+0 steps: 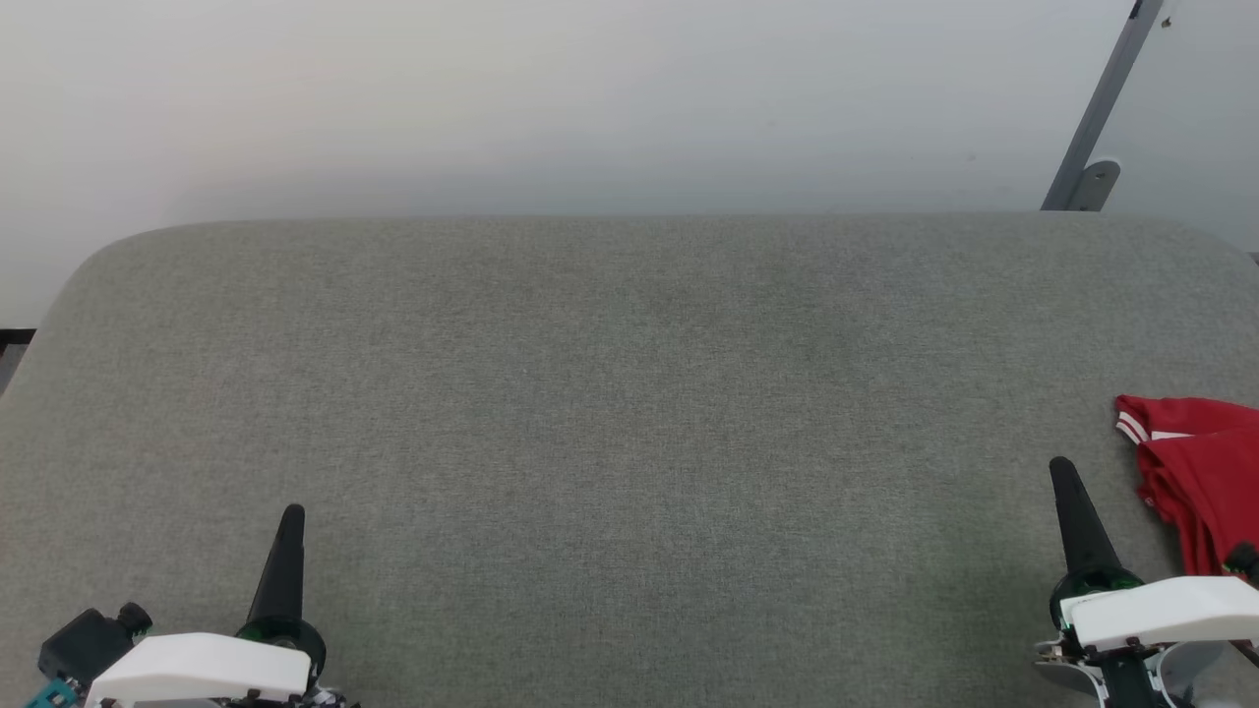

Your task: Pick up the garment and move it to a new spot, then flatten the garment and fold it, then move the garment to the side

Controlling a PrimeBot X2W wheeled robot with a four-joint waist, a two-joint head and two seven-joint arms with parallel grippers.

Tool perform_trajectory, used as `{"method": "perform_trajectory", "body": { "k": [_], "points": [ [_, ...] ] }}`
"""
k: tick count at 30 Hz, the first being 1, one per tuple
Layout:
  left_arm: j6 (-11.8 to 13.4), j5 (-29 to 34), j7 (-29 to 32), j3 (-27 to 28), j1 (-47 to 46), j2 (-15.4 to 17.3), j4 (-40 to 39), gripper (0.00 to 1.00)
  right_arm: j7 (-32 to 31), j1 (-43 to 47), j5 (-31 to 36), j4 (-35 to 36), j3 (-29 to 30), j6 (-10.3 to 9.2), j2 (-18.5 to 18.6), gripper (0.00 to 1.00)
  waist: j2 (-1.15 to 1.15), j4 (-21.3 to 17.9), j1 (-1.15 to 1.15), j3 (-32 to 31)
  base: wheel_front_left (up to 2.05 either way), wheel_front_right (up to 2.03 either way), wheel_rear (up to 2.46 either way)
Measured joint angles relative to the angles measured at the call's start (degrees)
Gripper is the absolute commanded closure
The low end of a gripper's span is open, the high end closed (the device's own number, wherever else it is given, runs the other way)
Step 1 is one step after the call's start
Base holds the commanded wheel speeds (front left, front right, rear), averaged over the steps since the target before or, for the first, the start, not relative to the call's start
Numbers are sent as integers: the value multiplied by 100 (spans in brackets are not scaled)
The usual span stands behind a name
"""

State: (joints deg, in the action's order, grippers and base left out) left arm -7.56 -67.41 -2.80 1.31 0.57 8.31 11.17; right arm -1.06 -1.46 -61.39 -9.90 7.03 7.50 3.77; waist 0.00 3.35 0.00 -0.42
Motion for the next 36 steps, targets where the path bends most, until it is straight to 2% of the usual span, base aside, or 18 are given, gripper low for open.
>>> {"method": "perform_trajectory", "body": {
  "k": [36],
  "points": [
    [1,-1477,504,250,-376,-286,160,100,-310,-269,-1791,-237,-26,0,-41,100,0,-172,0,30,0,0,0]
  ]
}}
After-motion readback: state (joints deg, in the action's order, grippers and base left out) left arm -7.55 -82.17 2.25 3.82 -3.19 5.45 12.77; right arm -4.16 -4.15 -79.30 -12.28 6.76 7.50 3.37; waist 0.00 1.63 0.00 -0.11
